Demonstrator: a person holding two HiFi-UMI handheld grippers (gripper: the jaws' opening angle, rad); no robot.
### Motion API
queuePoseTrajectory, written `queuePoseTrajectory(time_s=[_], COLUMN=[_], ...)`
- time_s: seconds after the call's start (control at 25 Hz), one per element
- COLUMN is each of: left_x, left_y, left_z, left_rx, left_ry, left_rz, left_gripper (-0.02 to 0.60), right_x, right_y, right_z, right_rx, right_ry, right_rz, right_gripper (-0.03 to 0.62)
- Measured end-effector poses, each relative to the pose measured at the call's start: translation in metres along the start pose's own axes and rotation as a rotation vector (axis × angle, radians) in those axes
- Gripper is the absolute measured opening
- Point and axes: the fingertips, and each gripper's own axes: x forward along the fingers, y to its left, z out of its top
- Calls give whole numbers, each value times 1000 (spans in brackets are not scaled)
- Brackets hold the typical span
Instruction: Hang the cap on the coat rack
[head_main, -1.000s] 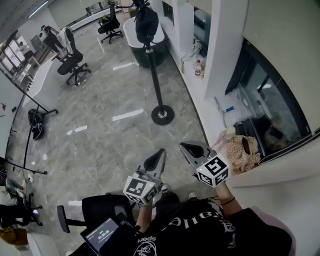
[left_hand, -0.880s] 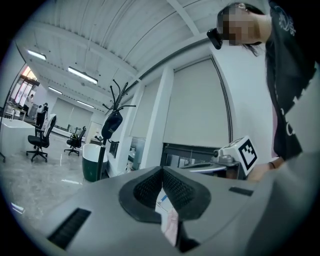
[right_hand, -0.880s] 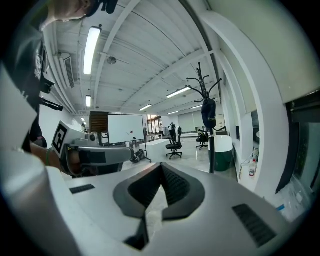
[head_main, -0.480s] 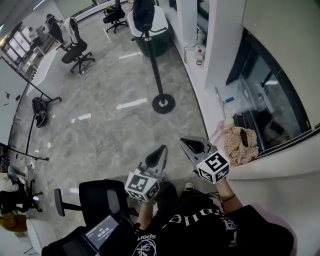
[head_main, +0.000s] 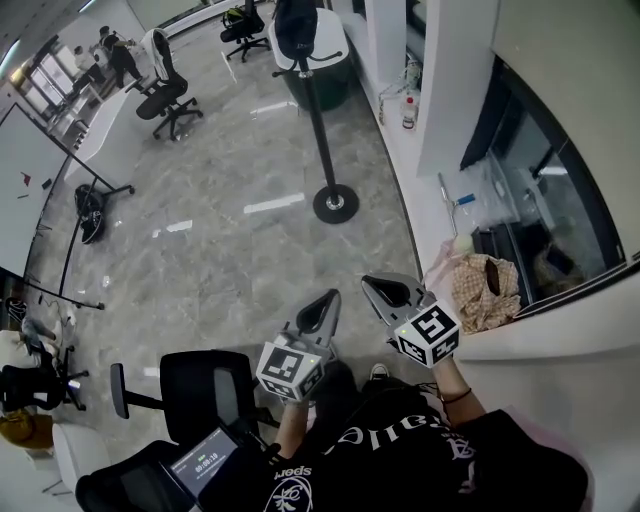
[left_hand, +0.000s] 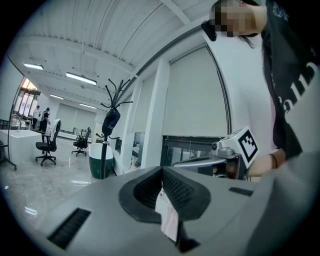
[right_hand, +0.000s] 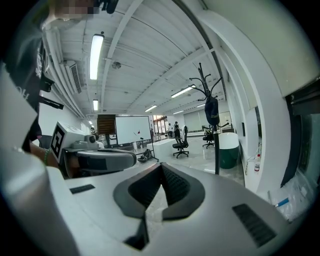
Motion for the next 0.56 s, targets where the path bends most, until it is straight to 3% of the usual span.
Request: queuePoseTrajectory(time_s=[0.56], left_x=[12], left_y=[16], left_z=[10], left_rx=[12], left_ry=[-52], left_rz=[10], left_gripper=[4], right_x=[9], right_y=[-15], right_z=[4], right_rx=[-19], right_ry=[3], right_rz=[-5], right_gripper=[15])
